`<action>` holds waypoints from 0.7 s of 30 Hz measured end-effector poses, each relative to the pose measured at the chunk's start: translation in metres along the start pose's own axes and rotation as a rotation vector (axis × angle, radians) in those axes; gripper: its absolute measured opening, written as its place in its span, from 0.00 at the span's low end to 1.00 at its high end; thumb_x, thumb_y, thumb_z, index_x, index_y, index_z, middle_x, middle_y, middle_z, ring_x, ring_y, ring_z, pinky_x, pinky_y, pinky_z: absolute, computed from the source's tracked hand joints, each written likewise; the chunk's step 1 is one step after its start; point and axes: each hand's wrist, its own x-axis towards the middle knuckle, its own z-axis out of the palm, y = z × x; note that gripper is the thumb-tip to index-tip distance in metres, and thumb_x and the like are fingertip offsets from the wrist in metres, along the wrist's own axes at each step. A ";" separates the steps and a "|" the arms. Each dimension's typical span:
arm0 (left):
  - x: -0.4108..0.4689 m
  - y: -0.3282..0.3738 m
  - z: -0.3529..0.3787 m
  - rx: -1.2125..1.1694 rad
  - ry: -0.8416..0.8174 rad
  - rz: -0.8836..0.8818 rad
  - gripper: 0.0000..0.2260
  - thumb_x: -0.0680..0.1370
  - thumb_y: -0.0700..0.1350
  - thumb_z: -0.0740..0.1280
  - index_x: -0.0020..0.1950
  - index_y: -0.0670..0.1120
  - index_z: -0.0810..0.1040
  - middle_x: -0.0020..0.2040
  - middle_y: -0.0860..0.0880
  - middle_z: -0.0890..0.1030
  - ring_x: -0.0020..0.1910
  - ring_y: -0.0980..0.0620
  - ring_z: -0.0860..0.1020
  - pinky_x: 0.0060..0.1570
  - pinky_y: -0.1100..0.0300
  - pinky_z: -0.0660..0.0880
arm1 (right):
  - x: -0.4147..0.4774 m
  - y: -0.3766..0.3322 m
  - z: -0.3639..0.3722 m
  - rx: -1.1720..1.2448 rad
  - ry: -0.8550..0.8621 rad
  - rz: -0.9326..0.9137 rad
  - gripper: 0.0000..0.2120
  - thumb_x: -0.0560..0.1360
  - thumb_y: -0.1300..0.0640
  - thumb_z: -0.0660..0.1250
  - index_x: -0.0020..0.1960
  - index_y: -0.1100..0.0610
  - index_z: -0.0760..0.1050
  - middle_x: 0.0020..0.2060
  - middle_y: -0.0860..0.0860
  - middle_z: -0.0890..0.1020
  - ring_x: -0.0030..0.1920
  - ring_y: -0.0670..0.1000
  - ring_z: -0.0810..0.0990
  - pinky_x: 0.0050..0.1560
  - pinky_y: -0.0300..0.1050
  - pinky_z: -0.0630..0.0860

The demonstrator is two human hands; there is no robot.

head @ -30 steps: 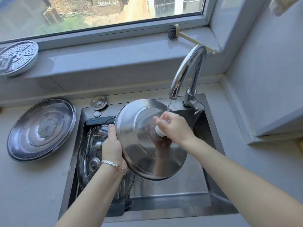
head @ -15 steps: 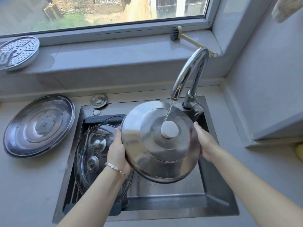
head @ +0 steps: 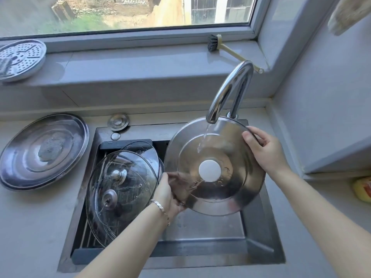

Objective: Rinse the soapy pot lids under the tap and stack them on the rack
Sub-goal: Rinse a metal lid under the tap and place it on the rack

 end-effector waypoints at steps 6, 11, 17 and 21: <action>-0.027 0.037 -0.024 0.147 0.001 0.416 0.12 0.80 0.49 0.58 0.45 0.44 0.75 0.41 0.42 0.78 0.36 0.47 0.76 0.40 0.57 0.73 | 0.004 0.015 0.025 0.167 0.022 0.150 0.07 0.78 0.50 0.61 0.46 0.49 0.76 0.40 0.43 0.79 0.44 0.43 0.76 0.53 0.38 0.73; -0.031 0.069 -0.046 0.329 0.126 0.559 0.13 0.77 0.51 0.63 0.40 0.43 0.75 0.39 0.42 0.79 0.38 0.46 0.79 0.44 0.46 0.77 | -0.017 0.043 0.073 0.241 -0.225 0.564 0.14 0.78 0.43 0.56 0.50 0.49 0.77 0.50 0.48 0.81 0.55 0.50 0.78 0.61 0.48 0.73; -0.028 0.094 -0.046 0.603 0.131 0.665 0.11 0.78 0.53 0.61 0.44 0.46 0.72 0.40 0.44 0.71 0.37 0.45 0.70 0.40 0.54 0.68 | -0.039 0.046 0.108 0.409 -0.317 0.920 0.16 0.80 0.46 0.54 0.57 0.56 0.72 0.49 0.54 0.79 0.50 0.56 0.79 0.48 0.53 0.76; -0.035 0.100 -0.038 0.680 0.052 0.739 0.11 0.76 0.52 0.64 0.43 0.45 0.75 0.37 0.42 0.74 0.38 0.47 0.72 0.42 0.54 0.69 | -0.039 0.045 0.096 0.588 -0.324 1.000 0.17 0.80 0.43 0.49 0.56 0.53 0.69 0.44 0.54 0.77 0.43 0.54 0.76 0.42 0.51 0.72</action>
